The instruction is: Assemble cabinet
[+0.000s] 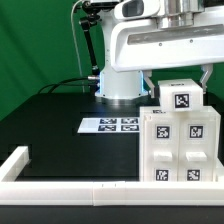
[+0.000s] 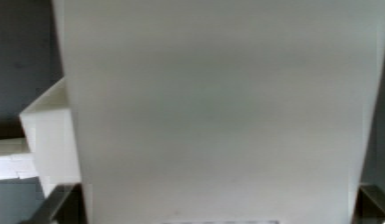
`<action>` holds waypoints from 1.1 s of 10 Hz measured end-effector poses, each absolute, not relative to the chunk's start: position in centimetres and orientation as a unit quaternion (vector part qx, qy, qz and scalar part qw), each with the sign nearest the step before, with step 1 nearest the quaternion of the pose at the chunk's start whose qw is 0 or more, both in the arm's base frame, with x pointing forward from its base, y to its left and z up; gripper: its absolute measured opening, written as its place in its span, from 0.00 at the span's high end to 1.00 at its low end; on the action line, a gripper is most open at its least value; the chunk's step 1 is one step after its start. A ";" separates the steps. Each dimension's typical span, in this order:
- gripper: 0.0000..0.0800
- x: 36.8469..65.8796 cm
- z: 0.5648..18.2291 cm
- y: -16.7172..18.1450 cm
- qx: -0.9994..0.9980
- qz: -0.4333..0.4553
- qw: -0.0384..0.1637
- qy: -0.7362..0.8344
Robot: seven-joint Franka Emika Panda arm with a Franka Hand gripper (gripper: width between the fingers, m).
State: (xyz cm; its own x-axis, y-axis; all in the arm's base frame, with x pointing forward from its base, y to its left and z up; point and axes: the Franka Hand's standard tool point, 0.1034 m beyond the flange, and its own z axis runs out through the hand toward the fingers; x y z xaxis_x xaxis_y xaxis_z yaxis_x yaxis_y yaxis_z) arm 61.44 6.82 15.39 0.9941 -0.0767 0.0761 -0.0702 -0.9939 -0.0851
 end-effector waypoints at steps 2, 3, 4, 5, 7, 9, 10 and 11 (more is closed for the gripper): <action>0.30 61.5 15.3 6.8 -0.998 -0.044 0.041 0.035; 0.30 61.6 15.3 6.8 -0.997 -0.048 0.041 0.035; 0.30 61.6 15.3 6.8 -0.997 -0.049 0.041 0.035; 0.30 61.6 15.3 6.8 -0.997 -0.049 0.041 0.035; 0.30 61.6 15.3 6.8 -0.997 -0.049 0.041 0.035; 0.30 61.6 15.3 6.8 -0.997 -0.049 0.041 0.036; 0.30 61.6 15.3 6.8 -0.997 -0.048 0.041 0.042; 0.30 61.6 15.3 6.8 -0.997 -0.048 0.041 0.041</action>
Offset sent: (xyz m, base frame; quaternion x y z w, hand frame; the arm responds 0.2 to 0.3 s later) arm -0.0038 0.0011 -0.0045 0.0024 0.0040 -0.0026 1.0000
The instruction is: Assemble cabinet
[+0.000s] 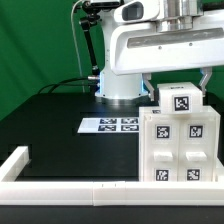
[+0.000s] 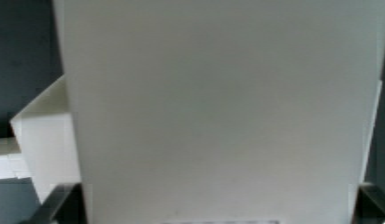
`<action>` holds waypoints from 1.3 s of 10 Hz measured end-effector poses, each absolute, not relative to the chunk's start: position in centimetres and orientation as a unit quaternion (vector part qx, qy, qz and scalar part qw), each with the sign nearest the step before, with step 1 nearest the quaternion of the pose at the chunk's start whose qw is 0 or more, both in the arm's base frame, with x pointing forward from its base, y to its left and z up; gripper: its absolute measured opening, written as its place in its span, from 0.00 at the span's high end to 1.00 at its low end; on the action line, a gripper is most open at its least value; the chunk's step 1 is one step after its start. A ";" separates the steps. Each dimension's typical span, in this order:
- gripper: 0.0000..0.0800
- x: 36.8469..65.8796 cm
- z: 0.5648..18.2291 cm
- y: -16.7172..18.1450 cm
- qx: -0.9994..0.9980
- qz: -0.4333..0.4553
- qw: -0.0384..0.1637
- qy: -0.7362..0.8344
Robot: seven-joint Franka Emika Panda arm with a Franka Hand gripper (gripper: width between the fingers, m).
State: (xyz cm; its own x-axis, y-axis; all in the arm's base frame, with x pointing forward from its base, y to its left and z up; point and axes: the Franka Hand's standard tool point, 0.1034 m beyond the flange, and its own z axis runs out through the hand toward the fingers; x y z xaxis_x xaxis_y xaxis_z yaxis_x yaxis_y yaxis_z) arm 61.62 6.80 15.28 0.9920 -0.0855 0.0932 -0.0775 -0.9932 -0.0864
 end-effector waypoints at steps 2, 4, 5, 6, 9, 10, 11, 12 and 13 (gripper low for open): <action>0.30 61.6 15.3 6.9 -0.993 -0.047 0.046 0.093; 0.30 61.6 15.2 7.1 -0.976 -0.059 0.057 0.201; 0.30 61.6 15.2 7.3 -0.964 -0.061 0.062 0.250; 0.30 61.6 15.2 7.5 -0.951 -0.059 0.068 0.297; 0.30 61.8 15.3 7.6 -0.909 -0.053 0.082 0.406; 0.30 61.8 15.3 7.6 -0.896 -0.050 0.084 0.432; 0.30 61.8 15.3 7.6 -0.881 -0.047 0.086 0.462; 0.30 61.8 15.3 7.7 -0.867 -0.043 0.090 0.489; 0.30 61.8 15.3 7.7 -0.848 -0.039 0.093 0.520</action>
Offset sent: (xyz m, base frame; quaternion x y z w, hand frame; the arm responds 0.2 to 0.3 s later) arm -0.0125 -0.0022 -0.0028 -0.0041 0.0286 0.2871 0.9575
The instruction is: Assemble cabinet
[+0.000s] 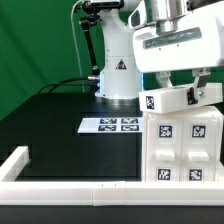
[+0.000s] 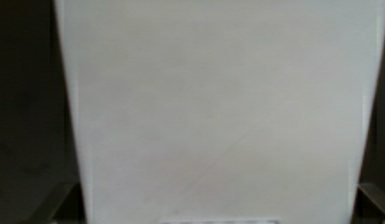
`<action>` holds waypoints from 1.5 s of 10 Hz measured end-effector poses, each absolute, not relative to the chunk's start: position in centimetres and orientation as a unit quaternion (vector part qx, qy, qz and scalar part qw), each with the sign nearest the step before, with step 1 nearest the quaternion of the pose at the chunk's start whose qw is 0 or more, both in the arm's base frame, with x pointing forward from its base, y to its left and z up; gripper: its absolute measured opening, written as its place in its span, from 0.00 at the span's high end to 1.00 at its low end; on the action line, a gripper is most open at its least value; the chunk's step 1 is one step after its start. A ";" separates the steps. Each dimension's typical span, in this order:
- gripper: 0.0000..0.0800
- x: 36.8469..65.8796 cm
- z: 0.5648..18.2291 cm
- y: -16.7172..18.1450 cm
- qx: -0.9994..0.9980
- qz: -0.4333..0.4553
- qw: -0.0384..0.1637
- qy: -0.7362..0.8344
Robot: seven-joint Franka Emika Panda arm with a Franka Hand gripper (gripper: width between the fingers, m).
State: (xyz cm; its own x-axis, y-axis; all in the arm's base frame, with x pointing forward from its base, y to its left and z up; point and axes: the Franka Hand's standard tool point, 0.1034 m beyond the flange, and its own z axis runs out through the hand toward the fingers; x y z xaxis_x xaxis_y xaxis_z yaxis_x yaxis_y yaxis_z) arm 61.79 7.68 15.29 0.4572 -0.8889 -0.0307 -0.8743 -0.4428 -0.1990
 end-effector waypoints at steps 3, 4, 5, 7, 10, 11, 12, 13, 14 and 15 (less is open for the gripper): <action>0.30 61.8 15.2 7.8 -0.765 -0.018 0.110 0.635; 0.30 61.7 15.2 7.8 -0.732 -0.010 0.114 0.671; 0.30 61.7 15.1 7.7 -0.708 -0.004 0.117 0.696; 0.30 61.7 15.1 7.8 -0.654 0.011 0.125 0.746; 0.30 61.7 15.1 8.0 -0.567 0.037 0.130 0.812; 0.30 61.6 15.1 7.9 -0.555 0.040 0.129 0.821; 0.30 61.6 15.0 7.9 -0.549 0.042 0.130 0.825; 0.30 61.7 15.1 8.0 -0.517 0.049 0.133 0.844; 0.30 61.7 15.1 8.1 -0.513 0.050 0.134 0.846; 0.30 61.7 15.3 8.1 -0.522 0.048 0.136 0.841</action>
Offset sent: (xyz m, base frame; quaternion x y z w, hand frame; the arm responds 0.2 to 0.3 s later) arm -0.0105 -0.0046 -0.0075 -0.0132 -0.0075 0.2869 0.9578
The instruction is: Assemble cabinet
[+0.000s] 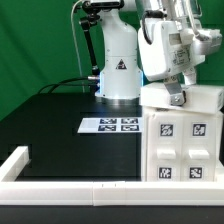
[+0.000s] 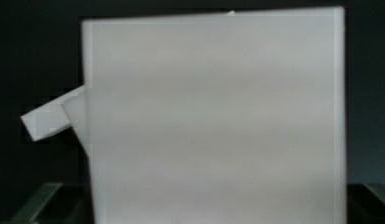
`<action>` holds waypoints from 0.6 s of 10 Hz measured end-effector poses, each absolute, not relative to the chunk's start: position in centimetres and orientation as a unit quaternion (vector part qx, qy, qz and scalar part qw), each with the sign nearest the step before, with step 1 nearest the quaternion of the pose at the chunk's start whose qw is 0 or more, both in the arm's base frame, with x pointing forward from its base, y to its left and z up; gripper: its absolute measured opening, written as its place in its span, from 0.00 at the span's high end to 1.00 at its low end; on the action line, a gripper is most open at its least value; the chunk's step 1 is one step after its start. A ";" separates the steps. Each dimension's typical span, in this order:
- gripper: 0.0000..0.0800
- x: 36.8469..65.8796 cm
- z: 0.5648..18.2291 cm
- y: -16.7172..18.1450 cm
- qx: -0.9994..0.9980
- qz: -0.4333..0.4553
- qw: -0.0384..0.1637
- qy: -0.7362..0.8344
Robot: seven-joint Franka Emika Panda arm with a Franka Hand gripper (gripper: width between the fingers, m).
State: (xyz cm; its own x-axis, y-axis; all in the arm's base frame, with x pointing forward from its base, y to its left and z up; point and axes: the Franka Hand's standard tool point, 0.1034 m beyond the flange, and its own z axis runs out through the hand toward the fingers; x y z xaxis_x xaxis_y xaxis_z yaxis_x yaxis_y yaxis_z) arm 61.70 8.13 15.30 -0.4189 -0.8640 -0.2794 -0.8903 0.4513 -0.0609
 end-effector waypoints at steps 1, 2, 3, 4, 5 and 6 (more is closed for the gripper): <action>0.08 61.6 16.0 8.2 -0.532 0.045 0.145 0.833; 0.02 61.5 16.5 8.4 -0.535 0.043 0.150 0.830; 0.02 61.3 17.3 8.6 -0.537 0.042 0.156 0.828; 0.00 61.4 18.2 8.8 -0.535 0.044 0.165 0.828; 0.00 61.4 18.3 8.8 -0.543 0.043 0.168 0.822; 0.00 61.3 18.2 8.8 -0.551 0.042 0.167 0.816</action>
Offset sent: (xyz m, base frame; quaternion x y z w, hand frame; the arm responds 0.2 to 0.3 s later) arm -0.0108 0.0072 0.0331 0.0224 -0.0413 0.0173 0.9987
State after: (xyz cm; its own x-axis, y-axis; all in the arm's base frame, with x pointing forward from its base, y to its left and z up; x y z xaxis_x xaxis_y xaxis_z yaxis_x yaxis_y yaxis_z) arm 61.34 8.82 18.19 -0.3363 -0.8861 -0.3189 -0.9141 0.3886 -0.1159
